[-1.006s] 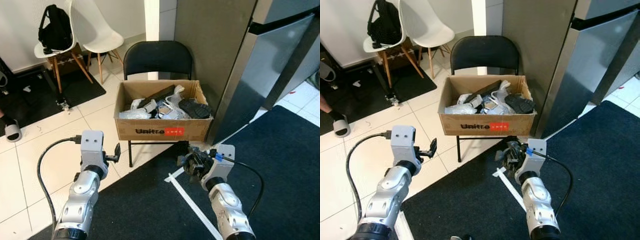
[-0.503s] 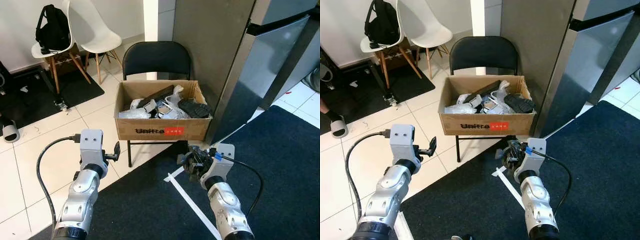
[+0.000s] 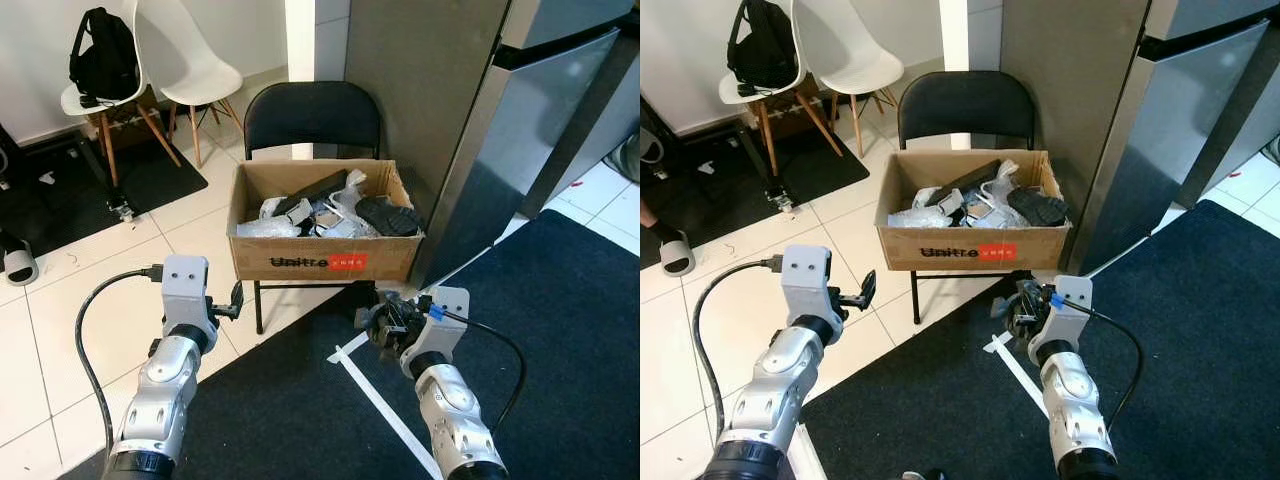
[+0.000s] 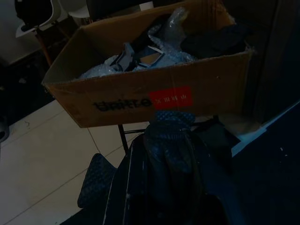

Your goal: Picking trash to rubbish bin

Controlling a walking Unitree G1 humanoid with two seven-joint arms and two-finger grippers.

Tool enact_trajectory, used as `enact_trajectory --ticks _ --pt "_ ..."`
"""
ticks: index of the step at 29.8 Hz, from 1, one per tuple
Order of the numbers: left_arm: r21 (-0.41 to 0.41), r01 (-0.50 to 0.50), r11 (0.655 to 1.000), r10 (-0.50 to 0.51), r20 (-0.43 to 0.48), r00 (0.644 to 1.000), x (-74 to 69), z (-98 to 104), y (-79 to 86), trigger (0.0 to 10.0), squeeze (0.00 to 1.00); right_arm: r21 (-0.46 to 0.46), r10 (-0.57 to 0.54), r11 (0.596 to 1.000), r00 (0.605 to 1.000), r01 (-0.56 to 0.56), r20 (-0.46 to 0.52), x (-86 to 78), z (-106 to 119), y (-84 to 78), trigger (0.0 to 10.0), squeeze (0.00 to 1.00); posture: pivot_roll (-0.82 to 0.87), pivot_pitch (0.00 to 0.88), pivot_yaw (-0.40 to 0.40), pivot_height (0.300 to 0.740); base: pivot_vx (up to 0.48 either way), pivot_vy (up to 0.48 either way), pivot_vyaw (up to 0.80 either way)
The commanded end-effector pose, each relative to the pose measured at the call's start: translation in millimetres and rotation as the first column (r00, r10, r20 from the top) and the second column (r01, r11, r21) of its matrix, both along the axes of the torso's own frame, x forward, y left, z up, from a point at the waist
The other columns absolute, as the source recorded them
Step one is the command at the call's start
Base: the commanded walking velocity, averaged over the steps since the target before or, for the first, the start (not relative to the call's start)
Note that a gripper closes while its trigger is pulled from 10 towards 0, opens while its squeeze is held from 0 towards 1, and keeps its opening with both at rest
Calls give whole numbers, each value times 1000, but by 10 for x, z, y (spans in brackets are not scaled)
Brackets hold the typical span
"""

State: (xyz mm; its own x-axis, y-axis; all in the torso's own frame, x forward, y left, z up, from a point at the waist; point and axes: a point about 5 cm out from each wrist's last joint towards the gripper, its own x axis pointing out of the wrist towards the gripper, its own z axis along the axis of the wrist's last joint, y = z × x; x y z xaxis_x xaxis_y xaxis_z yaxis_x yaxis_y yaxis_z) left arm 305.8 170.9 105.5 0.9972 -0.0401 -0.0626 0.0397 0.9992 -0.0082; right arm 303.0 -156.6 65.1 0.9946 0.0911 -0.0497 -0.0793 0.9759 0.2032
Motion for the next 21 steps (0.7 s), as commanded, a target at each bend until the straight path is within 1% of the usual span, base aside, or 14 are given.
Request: enact_trajectory --ticks 1,21 --pt "15 -2 1000 2 -20 1000 -13 -43 42 10000 0 3 -8 1000 1000 8 -22 -25 -56 0 10000 0 56 125 53 740 315 0 0" --pt "21 4 1000 -4 -16 1000 -3 -39 31 10000 0 3 -20 1000 1000 20 -20 -16 -49 -33 10000 0 51 123 51 740 329 0 0"
